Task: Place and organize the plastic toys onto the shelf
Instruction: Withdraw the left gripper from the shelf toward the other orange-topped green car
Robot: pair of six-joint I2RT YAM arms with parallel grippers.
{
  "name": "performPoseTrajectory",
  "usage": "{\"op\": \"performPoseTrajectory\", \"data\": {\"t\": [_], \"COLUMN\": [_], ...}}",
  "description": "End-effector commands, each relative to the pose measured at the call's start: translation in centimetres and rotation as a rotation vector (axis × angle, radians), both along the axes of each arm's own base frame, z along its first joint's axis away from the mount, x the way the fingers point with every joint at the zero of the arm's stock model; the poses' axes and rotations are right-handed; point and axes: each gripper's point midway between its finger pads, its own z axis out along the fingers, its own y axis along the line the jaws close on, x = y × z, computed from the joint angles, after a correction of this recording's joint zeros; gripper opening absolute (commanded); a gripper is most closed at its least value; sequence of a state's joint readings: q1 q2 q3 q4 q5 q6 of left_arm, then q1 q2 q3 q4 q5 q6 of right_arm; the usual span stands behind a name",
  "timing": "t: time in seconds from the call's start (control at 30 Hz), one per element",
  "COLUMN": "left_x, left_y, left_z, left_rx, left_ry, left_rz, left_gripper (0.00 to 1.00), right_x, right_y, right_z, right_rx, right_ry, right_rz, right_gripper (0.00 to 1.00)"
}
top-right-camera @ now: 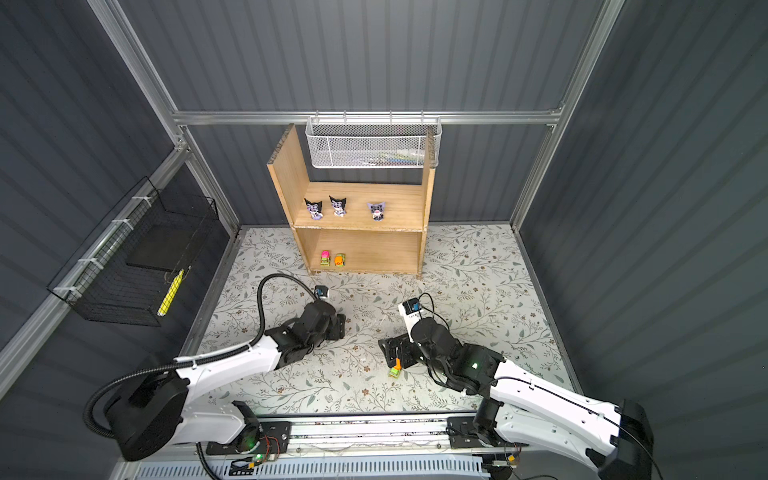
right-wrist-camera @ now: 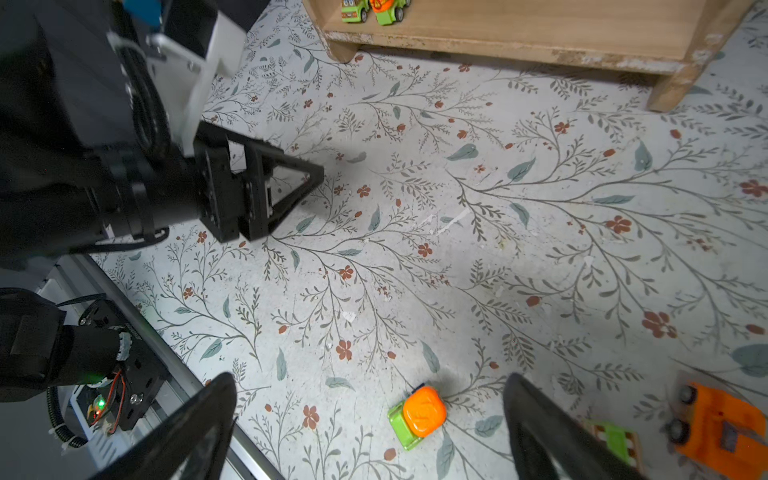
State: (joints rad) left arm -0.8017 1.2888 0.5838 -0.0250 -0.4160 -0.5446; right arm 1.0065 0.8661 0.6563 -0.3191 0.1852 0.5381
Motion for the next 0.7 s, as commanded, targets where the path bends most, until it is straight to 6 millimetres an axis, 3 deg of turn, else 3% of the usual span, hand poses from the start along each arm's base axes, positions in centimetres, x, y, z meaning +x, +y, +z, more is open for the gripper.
{"op": "performPoseTrajectory", "data": {"t": [0.0,0.13,0.37,0.47,0.67], "left_x": [-1.9,-4.8,-7.8,-8.8,-11.8], "left_y": [1.9,3.2,2.4,0.7,-5.5], "left_z": [0.1,-0.2,-0.5,-0.7,-1.0], "left_rx": [-0.046,-0.060,-0.098,-0.107,-0.043], "left_ry": [-0.008,-0.008,-0.023,-0.037,-0.103], "left_rz": [0.080,0.080,0.031,-0.002,-0.128], "left_gripper": [0.74,0.74,0.74,0.75,0.77], "right_x": [0.1,-0.6,-1.3,-1.4,-1.9], "right_y": [-0.4,-0.3,-1.7,-2.6,-4.1], "right_z": [0.6,0.8,1.0,0.9,1.6], "right_rx": [-0.020,-0.027,-0.054,-0.063,-0.040], "right_ry": [-0.020,-0.022,-0.025,-0.021,-0.023], "right_rz": [-0.040,-0.040,-0.076,-0.105,-0.127], "right_gripper": [0.99,0.99,0.99,0.99,0.99]}}
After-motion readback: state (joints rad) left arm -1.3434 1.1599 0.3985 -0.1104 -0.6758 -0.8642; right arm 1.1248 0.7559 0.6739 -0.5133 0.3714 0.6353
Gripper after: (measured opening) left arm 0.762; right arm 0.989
